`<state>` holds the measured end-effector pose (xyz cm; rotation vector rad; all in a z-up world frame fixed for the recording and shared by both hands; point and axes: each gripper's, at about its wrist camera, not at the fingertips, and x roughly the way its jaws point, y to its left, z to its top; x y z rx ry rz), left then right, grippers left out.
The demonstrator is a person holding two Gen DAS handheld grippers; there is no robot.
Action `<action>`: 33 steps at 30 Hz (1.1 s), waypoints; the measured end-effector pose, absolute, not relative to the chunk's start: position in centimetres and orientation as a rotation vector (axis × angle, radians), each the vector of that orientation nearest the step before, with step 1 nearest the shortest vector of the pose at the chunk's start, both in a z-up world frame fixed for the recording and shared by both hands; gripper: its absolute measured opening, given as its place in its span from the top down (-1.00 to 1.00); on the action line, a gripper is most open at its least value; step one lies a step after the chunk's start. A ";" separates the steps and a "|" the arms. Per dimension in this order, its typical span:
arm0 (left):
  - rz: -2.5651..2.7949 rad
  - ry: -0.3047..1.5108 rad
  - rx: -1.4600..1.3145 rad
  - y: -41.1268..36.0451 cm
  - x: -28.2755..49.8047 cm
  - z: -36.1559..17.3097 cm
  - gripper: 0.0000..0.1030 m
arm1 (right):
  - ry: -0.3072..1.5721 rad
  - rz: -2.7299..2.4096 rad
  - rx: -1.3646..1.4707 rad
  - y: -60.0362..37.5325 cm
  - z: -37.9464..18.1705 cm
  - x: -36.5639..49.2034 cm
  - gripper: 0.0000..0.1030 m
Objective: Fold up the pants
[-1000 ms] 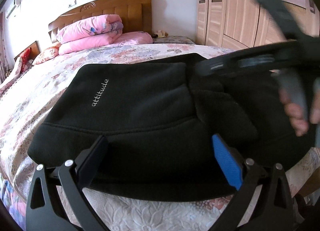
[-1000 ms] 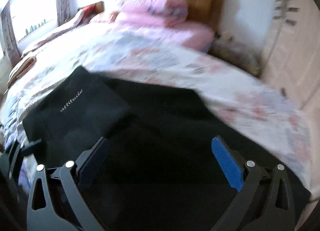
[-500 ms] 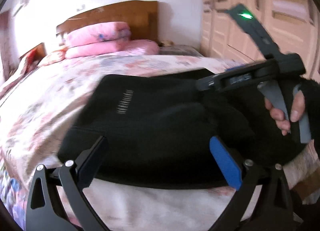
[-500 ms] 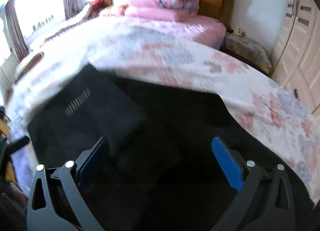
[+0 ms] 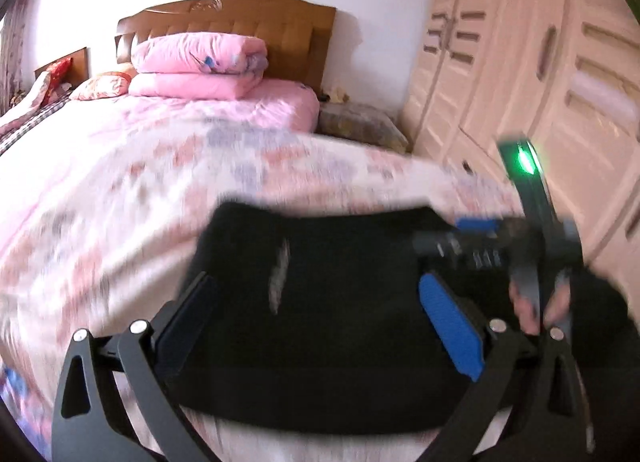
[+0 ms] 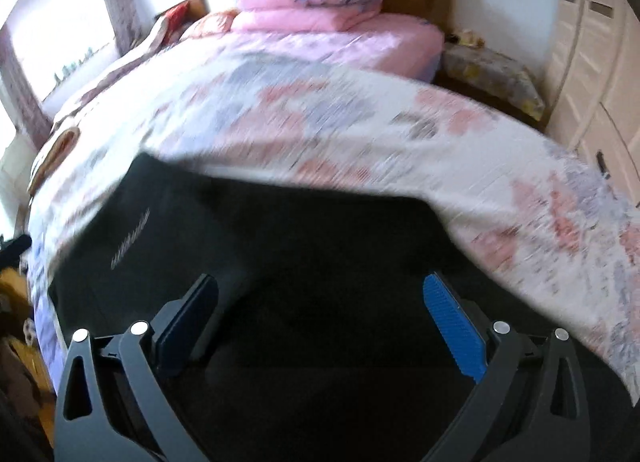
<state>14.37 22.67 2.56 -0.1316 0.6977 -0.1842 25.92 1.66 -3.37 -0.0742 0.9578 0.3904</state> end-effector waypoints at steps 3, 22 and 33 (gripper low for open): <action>-0.186 0.813 -0.198 23.6 20.5 1.8 -0.97 | 0.961 0.370 -0.074 1.2 -3.2 27.5 -0.92; -0.069 0.952 -0.129 24.1 24.3 -5.8 -0.97 | 1.079 0.264 0.022 -4.0 -6.3 30.1 -0.92; 0.031 0.850 -0.160 24.0 21.2 -2.9 -0.96 | 0.928 0.208 -0.015 -12.4 -1.9 15.7 -0.92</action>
